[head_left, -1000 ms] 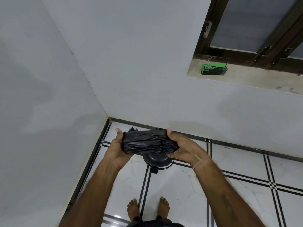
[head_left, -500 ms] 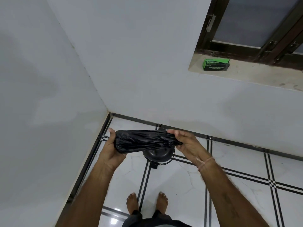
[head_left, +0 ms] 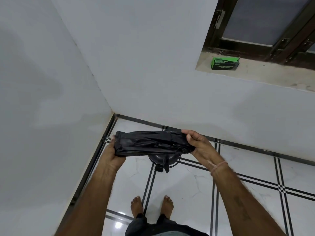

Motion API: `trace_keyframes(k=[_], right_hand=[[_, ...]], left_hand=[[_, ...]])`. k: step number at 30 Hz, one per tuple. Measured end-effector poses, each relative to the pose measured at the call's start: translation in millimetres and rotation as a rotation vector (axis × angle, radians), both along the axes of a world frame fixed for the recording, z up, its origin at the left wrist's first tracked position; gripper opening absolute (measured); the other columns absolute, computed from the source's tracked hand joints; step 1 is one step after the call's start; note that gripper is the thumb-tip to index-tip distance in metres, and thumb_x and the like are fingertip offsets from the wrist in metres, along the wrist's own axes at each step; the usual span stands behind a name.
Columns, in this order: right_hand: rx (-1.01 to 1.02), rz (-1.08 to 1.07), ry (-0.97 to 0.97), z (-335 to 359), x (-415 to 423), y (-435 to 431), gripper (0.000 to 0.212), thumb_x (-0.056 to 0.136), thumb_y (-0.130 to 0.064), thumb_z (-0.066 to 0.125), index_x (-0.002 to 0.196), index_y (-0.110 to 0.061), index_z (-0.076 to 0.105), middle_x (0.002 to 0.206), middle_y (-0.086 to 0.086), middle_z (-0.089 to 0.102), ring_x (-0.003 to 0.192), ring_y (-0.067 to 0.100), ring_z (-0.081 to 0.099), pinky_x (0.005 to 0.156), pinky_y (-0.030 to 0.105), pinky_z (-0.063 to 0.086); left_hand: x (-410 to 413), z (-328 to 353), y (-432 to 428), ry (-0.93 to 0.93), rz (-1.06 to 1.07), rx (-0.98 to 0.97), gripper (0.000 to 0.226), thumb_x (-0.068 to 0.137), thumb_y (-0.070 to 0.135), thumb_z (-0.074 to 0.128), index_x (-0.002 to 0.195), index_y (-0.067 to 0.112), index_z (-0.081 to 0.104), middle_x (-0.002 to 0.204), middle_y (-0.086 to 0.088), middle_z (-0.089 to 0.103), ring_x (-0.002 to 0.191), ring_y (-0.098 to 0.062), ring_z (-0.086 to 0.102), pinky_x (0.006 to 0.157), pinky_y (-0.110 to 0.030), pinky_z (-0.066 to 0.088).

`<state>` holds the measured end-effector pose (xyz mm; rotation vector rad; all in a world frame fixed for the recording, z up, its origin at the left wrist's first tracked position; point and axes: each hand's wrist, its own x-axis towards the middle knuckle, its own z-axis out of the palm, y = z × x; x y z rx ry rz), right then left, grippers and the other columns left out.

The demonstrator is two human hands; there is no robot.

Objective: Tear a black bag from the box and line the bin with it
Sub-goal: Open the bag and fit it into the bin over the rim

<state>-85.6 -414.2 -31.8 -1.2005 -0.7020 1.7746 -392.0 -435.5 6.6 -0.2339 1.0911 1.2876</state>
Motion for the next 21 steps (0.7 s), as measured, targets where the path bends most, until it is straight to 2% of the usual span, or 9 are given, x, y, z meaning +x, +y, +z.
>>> trace_keyframes(k=[3, 7, 9, 12, 14, 17, 18, 20, 21], right_hand=[[-0.002, 0.091, -0.076, -1.5, 7.5, 0.0, 0.025, 0.102, -0.022, 0.058, 0.113, -0.001, 0.069, 0.104, 0.010, 0.076, 0.092, 0.023, 0.071, 0.080, 0.034, 0.060], [-0.044, 0.426, -0.403, 0.8, 1.2, -2.5, 0.045, 0.095, -0.048, 0.064, 0.105, -0.007, 0.080, 0.108, 0.012, 0.080, 0.106, 0.026, 0.074, 0.101, 0.033, 0.052], [-0.072, 0.332, -0.378, 1.6, -2.5, -1.5, 0.047, 0.090, -0.048, 0.066, 0.103, -0.006, 0.081, 0.106, 0.013, 0.081, 0.106, 0.029, 0.074, 0.098, 0.033, 0.055], [-0.188, -0.019, -0.050, 5.5, -3.1, 4.5, 0.047, 0.095, -0.041, 0.059, 0.112, 0.000, 0.074, 0.107, 0.015, 0.079, 0.094, 0.027, 0.076, 0.076, 0.035, 0.064], [-0.245, -0.121, 0.059, 11.9, -3.6, 7.6, 0.052, 0.098, -0.046, 0.057, 0.124, -0.003, 0.068, 0.118, 0.012, 0.076, 0.098, 0.024, 0.077, 0.072, 0.036, 0.065], [-0.265, -0.200, 0.080, 20.9, -6.3, 13.0, 0.075, 0.074, -0.054, 0.075, 0.131, -0.006, 0.064, 0.119, 0.007, 0.075, 0.100, 0.023, 0.073, 0.077, 0.040, 0.064], [-0.273, -0.227, 0.068, 22.1, -6.3, 14.1, 0.079, 0.078, -0.055, 0.072, 0.138, -0.005, 0.060, 0.118, 0.007, 0.073, 0.102, 0.023, 0.071, 0.080, 0.042, 0.062], [-0.291, -0.264, 0.011, 20.2, -2.6, 15.8, 0.073, 0.098, -0.059, 0.051, 0.146, -0.004, 0.051, 0.122, 0.007, 0.070, 0.107, 0.024, 0.068, 0.081, 0.042, 0.057], [-0.303, -0.279, -0.015, 17.6, 1.2, 16.5, 0.073, 0.102, -0.061, 0.043, 0.148, -0.004, 0.050, 0.123, 0.007, 0.070, 0.109, 0.024, 0.068, 0.081, 0.042, 0.056]], left_hand=[[-9.8, -7.0, 0.1, 0.040, 0.068, 0.037, 0.024, 0.108, 0.026, 0.049, 0.093, 0.018, 0.065, 0.071, -0.005, 0.079, 0.057, -0.020, 0.076, 0.044, -0.037, 0.059], [-9.0, -12.8, 0.4, 0.002, 0.068, 0.126, 0.020, 0.106, 0.025, 0.050, 0.099, 0.023, 0.069, 0.090, -0.005, 0.081, 0.073, -0.023, 0.080, 0.056, -0.044, 0.063], [-11.7, -14.5, 0.6, 0.022, 0.044, 0.154, 0.022, 0.106, 0.030, 0.050, 0.105, 0.021, 0.071, 0.098, -0.006, 0.080, 0.080, -0.023, 0.080, 0.061, -0.042, 0.064], [-18.6, -16.6, -1.6, 0.077, -0.016, 0.152, 0.026, 0.105, 0.037, 0.049, 0.113, 0.020, 0.069, 0.101, -0.004, 0.080, 0.085, -0.020, 0.079, 0.065, -0.038, 0.064], [-17.7, -17.6, -6.8, 0.090, -0.093, 0.163, 0.024, 0.106, 0.034, 0.048, 0.112, 0.022, 0.068, 0.098, -0.003, 0.081, 0.085, -0.018, 0.079, 0.067, -0.036, 0.064], [-12.8, -18.8, -15.1, 0.100, -0.228, 0.122, 0.021, 0.107, 0.026, 0.049, 0.098, 0.025, 0.068, 0.095, 0.000, 0.080, 0.081, -0.014, 0.079, 0.065, -0.031, 0.064], [-12.8, -20.8, -17.0, 0.112, -0.291, 0.108, 0.024, 0.107, 0.026, 0.049, 0.094, 0.025, 0.069, 0.096, 0.000, 0.079, 0.081, -0.014, 0.078, 0.065, -0.030, 0.064], [-14.3, -25.6, -22.0, 0.129, -0.393, 0.090, 0.033, 0.108, 0.027, 0.045, 0.090, 0.023, 0.073, 0.097, -0.002, 0.078, 0.080, -0.015, 0.078, 0.066, -0.027, 0.064], [-14.7, -25.1, -24.3, 0.123, -0.424, 0.086, 0.036, 0.109, 0.026, 0.044, 0.090, 0.020, 0.074, 0.095, -0.003, 0.079, 0.079, -0.015, 0.078, 0.065, -0.026, 0.063]])
